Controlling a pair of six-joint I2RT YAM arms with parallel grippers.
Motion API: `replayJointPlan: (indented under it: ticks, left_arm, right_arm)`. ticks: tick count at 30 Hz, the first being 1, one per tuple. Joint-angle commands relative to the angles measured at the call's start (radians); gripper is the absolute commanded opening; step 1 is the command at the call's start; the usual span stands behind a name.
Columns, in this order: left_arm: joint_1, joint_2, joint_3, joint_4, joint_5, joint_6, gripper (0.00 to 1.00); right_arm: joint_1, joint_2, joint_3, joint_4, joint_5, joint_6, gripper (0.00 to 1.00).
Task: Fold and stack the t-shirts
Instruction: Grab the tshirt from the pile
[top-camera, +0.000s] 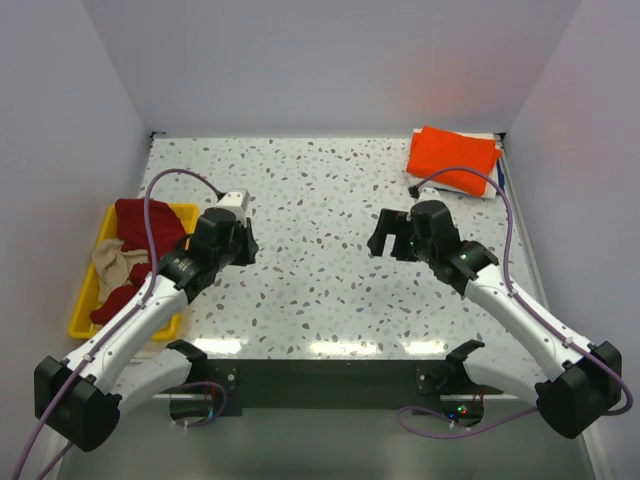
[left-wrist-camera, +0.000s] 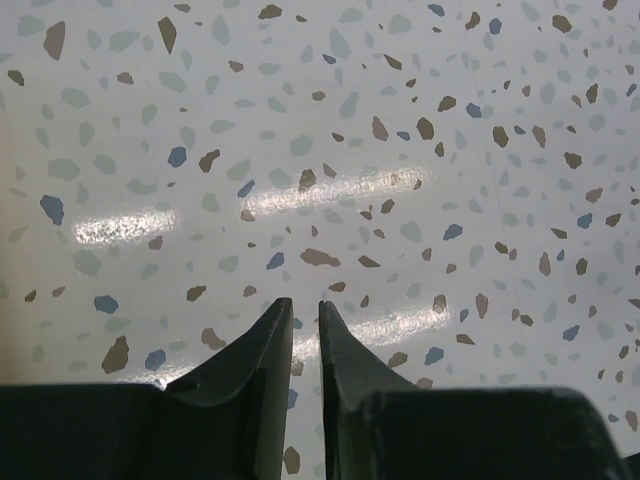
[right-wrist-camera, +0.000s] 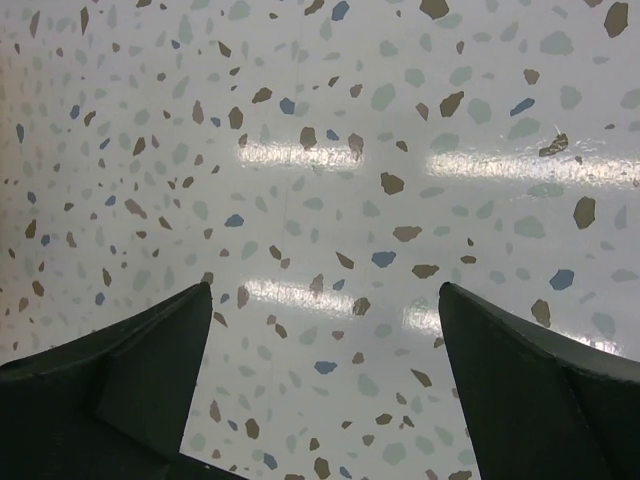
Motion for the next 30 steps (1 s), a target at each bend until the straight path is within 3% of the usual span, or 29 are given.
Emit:
replayJointPlan:
  ticks: [1,4,8,11,15,20,25,30]
  left_arm:
    - [-0.004,-0.018,0.031,0.005,-0.024,0.010,0.22]
    - [-0.002,-0.011,0.033,0.004,-0.044,-0.006,0.25]
    - [0.005,0.031,0.079,-0.045,-0.128,-0.056,0.38]
    - [0.043,0.078,0.128,-0.104,-0.212,-0.099,0.55]
    - [0.227,0.123,0.184,-0.148,-0.183,-0.153,0.66]
    - [0.370,0.147,0.211,-0.213,-0.347,-0.243,0.81]
    - [0.534,0.222,0.232,-0.204,-0.352,-0.294,0.84]
    - [0.594,0.374,0.280,-0.217,-0.410,-0.352,0.84]
  right_arm:
    - [-0.002,-0.008,0.044,0.006,-0.022,-0.013,0.99]
    - [0.000,-0.005,0.054,-0.025,-0.030,-0.028,0.99]
    - [-0.002,-0.008,0.060,-0.059,-0.049,-0.039,0.99]
    - [-0.002,-0.017,0.052,-0.059,-0.086,-0.033,0.99]
    - [-0.002,-0.031,0.017,-0.030,-0.129,-0.018,0.99]
    - [-0.002,-0.017,0.009,-0.023,-0.171,-0.013,0.99]
    - [-0.002,-0.014,0.008,-0.023,-0.218,-0.011,0.99]
    - [0.000,-0.016,0.004,-0.020,-0.246,-0.008,0.99]
